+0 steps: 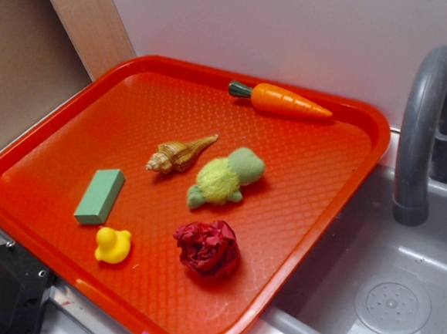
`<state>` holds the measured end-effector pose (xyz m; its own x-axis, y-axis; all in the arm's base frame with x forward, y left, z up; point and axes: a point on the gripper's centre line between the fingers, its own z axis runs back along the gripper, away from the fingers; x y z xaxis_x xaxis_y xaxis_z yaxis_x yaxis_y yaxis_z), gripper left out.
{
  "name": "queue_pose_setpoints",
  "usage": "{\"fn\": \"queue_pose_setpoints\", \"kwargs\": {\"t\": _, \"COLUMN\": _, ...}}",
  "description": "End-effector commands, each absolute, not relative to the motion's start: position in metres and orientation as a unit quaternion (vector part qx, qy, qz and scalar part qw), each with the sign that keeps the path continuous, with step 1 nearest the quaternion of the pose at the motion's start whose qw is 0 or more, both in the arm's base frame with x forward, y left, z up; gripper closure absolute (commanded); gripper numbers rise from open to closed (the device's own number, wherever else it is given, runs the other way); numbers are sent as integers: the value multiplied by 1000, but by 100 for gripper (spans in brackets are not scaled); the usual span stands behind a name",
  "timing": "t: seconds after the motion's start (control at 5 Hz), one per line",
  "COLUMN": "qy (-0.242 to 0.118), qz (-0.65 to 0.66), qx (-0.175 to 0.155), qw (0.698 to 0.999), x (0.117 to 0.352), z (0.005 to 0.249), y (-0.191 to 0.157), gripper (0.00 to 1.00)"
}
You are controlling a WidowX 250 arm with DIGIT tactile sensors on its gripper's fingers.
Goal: Grab the red paper.
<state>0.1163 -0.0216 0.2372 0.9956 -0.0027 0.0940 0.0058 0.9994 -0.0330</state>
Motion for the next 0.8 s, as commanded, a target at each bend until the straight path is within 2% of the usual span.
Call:
{"fn": "queue_pose_setpoints", "kwargs": {"t": 0.0, "qy": -47, "qz": -2, "qx": -17, "qw": 999, "x": 116, "z": 237, "y": -22, "gripper": 0}}
{"fn": "queue_pose_setpoints", "kwargs": {"t": 0.2, "qy": -74, "qz": -13, "qx": -47, "qw": 996, "x": 130, "z": 233, "y": -57, "gripper": 0}}
{"fn": "queue_pose_setpoints", "kwargs": {"t": 0.4, "qy": -85, "qz": -15, "qx": -63, "qw": 994, "x": 148, "z": 225, "y": -87, "gripper": 0}}
{"fn": "queue_pose_setpoints", "kwargs": {"t": 0.6, "qy": -102, "qz": 3, "qx": -62, "qw": 993, "x": 165, "z": 215, "y": -104, "gripper": 0}}
